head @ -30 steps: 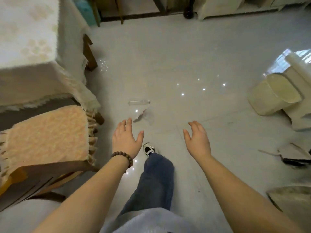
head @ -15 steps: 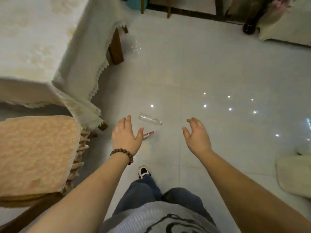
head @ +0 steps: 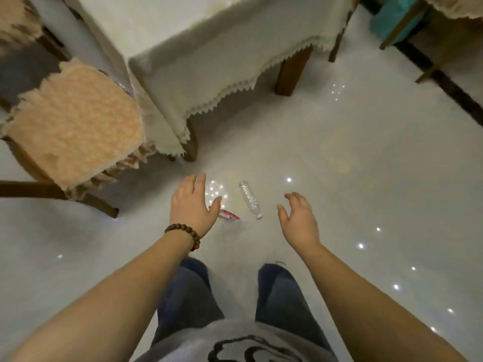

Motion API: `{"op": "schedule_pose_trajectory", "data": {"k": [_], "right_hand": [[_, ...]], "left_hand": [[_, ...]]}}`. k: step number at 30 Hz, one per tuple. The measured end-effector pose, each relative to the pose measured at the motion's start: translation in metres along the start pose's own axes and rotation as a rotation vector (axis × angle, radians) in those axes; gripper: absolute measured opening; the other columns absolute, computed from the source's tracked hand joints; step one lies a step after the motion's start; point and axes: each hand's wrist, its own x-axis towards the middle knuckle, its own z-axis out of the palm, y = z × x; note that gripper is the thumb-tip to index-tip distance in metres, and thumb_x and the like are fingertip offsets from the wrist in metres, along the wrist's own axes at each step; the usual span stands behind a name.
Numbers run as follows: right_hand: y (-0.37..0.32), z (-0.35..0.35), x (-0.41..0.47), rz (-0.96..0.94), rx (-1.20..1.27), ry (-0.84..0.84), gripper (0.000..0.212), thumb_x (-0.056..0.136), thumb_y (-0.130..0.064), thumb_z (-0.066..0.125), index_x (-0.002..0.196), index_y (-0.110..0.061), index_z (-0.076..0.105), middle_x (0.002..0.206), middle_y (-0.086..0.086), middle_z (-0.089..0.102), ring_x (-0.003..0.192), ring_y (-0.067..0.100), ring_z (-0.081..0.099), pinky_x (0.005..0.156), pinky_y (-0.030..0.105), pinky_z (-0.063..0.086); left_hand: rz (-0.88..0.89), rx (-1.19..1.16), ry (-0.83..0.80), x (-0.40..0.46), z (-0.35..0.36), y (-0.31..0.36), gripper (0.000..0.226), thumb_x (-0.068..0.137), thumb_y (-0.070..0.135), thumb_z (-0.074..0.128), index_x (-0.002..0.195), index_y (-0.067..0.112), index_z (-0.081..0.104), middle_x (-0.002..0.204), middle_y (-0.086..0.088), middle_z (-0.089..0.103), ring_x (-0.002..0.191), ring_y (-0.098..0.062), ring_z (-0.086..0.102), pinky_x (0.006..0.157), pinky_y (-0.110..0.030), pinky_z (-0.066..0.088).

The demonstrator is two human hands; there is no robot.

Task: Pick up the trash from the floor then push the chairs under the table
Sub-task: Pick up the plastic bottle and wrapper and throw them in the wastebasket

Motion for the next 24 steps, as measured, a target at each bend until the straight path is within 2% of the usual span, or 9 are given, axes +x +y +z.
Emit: {"op": "schedule_pose_trajectory", "data": {"k": [6, 12, 19, 24], "right_hand": [[0.050, -0.010, 0.032, -0.163, -0.088, -0.172, 0.045, 0.097, -0.031, 0.044, 0.138, -0.011, 0.042, 0.147, 0.009, 0.038, 0.134, 0.023, 0.036, 0.111, 0.036, 0.031], [0.090, 0.029, 0.070, -0.199, -0.126, -0.241, 0.044, 0.097, -0.029, 0.046, 0.136, -0.010, 0.044, 0.144, 0.011, 0.042, 0.132, 0.025, 0.039, 0.108, 0.036, 0.032], [0.155, 0.165, 0.164, -0.226, -0.146, -0.285, 0.045, 0.096, -0.029, 0.049, 0.136, -0.009, 0.045, 0.144, 0.013, 0.043, 0.131, 0.027, 0.040, 0.110, 0.038, 0.033], [0.207, 0.285, 0.235, -0.280, -0.180, -0.287, 0.046, 0.094, -0.029, 0.052, 0.134, -0.009, 0.045, 0.141, 0.012, 0.045, 0.130, 0.027, 0.042, 0.108, 0.039, 0.034]], "left_hand": [[-0.267, -0.051, 0.029, -0.042, 0.057, 0.025, 0.070, 0.092, 0.052, 0.045, 0.149, 0.018, 0.021, 0.154, -0.010, 0.027, 0.142, -0.027, 0.023, 0.116, -0.042, 0.021], [-0.372, -0.065, 0.027, -0.034, 0.121, 0.011, 0.070, 0.093, 0.051, 0.044, 0.149, 0.016, 0.022, 0.153, -0.010, 0.028, 0.141, -0.026, 0.023, 0.116, -0.041, 0.020], [-0.360, -0.097, -0.051, 0.038, 0.281, -0.047, 0.074, 0.091, 0.052, 0.047, 0.149, 0.015, 0.022, 0.153, -0.009, 0.028, 0.141, -0.024, 0.022, 0.116, -0.040, 0.019], [-0.273, -0.087, -0.162, 0.096, 0.419, -0.097, 0.089, 0.083, 0.055, 0.060, 0.150, 0.019, 0.015, 0.157, -0.007, 0.019, 0.144, -0.024, 0.014, 0.118, -0.040, 0.014]]}}
